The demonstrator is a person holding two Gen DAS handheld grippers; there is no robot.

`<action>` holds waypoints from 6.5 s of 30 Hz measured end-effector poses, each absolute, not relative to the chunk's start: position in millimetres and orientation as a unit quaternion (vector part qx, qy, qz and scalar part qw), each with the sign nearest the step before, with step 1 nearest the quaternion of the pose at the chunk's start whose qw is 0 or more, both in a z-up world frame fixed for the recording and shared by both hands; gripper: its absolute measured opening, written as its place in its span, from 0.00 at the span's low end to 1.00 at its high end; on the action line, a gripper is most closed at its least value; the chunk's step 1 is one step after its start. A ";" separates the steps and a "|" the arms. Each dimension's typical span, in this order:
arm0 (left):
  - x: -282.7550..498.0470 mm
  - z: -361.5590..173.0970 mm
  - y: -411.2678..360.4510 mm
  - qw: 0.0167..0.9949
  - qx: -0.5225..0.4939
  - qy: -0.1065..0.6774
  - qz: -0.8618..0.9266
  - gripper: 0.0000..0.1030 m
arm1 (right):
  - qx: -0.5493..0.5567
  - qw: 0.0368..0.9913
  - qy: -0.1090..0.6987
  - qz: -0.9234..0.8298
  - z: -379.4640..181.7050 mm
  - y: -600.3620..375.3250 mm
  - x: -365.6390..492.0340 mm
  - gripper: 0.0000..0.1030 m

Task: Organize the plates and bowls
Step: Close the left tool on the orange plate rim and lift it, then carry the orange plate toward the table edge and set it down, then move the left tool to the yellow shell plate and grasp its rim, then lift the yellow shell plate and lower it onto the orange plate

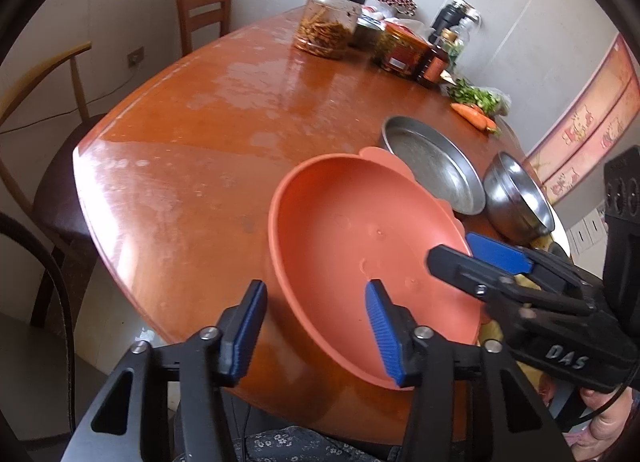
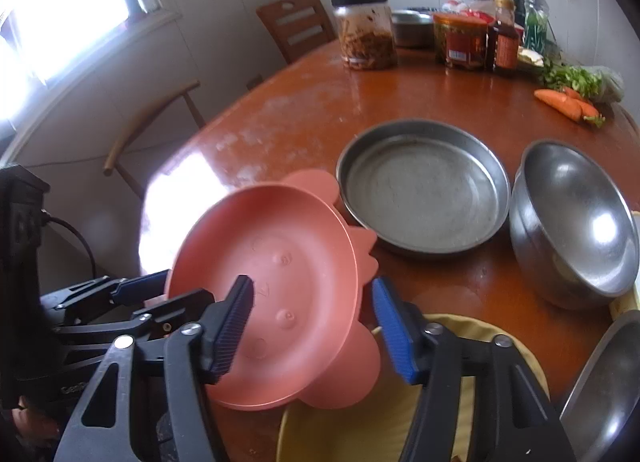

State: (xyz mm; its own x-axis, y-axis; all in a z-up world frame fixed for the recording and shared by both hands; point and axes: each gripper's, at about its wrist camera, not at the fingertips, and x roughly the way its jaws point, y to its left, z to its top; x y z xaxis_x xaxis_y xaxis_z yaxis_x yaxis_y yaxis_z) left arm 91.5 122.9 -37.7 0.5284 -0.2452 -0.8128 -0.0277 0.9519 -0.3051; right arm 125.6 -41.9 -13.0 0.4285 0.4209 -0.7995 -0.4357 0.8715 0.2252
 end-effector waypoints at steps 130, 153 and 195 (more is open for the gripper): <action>57.2 -4.2 8.6 0.897 -0.017 0.423 -0.127 0.66 | 0.056 0.901 0.395 0.171 7.4 -174.9 -25.7 0.69; 64.4 -39.5 -14.4 0.874 -0.012 0.457 -0.168 0.54 | 0.046 0.899 0.405 0.157 -26.1 -165.5 -4.3 0.60; 79.7 7.3 138.9 0.911 -0.079 0.402 -0.044 0.54 | -0.047 0.890 0.367 0.265 21.0 -17.7 58.3 0.60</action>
State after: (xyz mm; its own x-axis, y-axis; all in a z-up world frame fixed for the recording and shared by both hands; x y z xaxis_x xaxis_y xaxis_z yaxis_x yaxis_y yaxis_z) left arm 79.7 138.9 7.3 0.6726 -0.1429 -0.7261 0.0163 0.9838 -0.1785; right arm 58.3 -17.7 21.0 0.5898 0.4370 -0.6790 -0.5066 0.8551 0.1103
